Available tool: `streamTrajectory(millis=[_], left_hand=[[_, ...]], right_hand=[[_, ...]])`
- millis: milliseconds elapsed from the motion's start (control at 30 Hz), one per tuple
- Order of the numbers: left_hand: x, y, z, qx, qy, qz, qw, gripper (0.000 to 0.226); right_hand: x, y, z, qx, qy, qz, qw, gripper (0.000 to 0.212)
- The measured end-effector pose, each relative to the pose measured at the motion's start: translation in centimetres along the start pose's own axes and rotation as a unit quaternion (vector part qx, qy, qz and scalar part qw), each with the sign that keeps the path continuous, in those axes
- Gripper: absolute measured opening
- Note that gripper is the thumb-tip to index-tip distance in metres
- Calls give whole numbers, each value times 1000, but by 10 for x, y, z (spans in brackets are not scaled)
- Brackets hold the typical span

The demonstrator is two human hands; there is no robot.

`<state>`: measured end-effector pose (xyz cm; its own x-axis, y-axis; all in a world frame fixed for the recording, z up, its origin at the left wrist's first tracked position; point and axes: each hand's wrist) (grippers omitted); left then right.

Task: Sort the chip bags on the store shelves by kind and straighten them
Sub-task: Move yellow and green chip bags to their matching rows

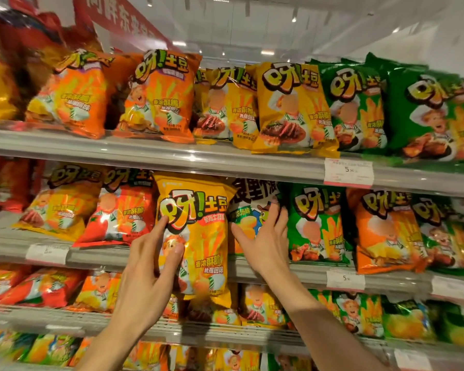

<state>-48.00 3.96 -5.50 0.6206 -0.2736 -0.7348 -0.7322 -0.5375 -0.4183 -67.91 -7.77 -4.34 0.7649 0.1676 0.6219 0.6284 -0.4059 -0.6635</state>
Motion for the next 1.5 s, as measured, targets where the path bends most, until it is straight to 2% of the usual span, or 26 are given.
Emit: streamTrajectory(millis=[167, 567, 1133, 1300, 1500], left_hand=[[7, -4, 0, -9, 4, -12, 1000, 60], [15, -8, -3, -18, 0, -9, 1000, 60], [23, -9, -6, -22, -9, -15, 1000, 59], [23, -14, -2, -23, -11, 9, 1000, 58], [32, -34, 8, -41, -15, -2, 999, 58]], right_hand=[[-6, 6, -3, 12, 2, 35, 999, 113], [-16, -13, -20, -10, -9, -75, 997, 107], [-18, -52, -25, 57, 32, -198, 978, 108], [-1, -39, -12, 74, 9, -213, 974, 113], [21, -33, 9, 50, -39, -171, 983, 106]])
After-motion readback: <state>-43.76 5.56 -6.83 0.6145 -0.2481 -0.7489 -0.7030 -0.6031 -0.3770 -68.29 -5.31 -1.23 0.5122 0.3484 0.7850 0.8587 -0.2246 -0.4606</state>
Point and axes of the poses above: each hand's wrist, its own z-axis away from the middle knuckle, its own y-axis out of the palm, x = y × z, and after that the axes turned 2 degrees about -z, right-handed
